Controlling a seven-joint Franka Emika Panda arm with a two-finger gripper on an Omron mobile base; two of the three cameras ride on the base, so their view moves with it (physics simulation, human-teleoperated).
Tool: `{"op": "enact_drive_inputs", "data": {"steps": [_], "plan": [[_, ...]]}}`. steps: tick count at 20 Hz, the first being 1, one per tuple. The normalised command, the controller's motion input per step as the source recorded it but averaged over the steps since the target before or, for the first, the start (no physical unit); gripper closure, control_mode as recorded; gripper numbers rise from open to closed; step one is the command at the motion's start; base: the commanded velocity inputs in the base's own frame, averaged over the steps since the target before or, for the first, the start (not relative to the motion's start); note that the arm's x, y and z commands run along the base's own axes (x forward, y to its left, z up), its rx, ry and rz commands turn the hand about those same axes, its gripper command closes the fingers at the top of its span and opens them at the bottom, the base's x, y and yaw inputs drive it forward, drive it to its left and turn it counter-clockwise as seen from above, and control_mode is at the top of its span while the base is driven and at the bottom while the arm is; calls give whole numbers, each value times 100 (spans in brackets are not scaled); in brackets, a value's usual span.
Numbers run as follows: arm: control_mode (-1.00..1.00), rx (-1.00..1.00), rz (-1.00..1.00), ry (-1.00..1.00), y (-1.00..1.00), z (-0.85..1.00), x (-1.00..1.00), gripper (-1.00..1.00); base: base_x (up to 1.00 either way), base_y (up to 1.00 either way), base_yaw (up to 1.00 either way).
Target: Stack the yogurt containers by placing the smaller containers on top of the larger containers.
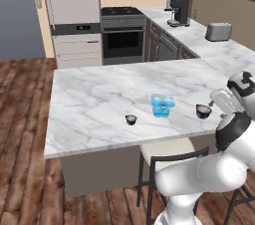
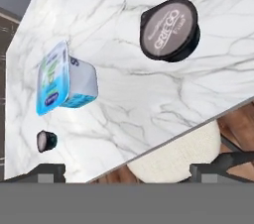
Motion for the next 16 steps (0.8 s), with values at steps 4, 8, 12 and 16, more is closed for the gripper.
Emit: {"op": "enact_drive_inputs", "data": {"steps": [4,8,12,16], "plan": [[-100,3,0,0,-7,-17,21,-100,0,0,0],[-100,2,0,0,-12,-18,20,-100,0,0,0],[-100,1,0,0,-14,-16,19,-100,0,0,0],[-100,0,0,0,-13,-14,21,-100,0,0,0]]}}
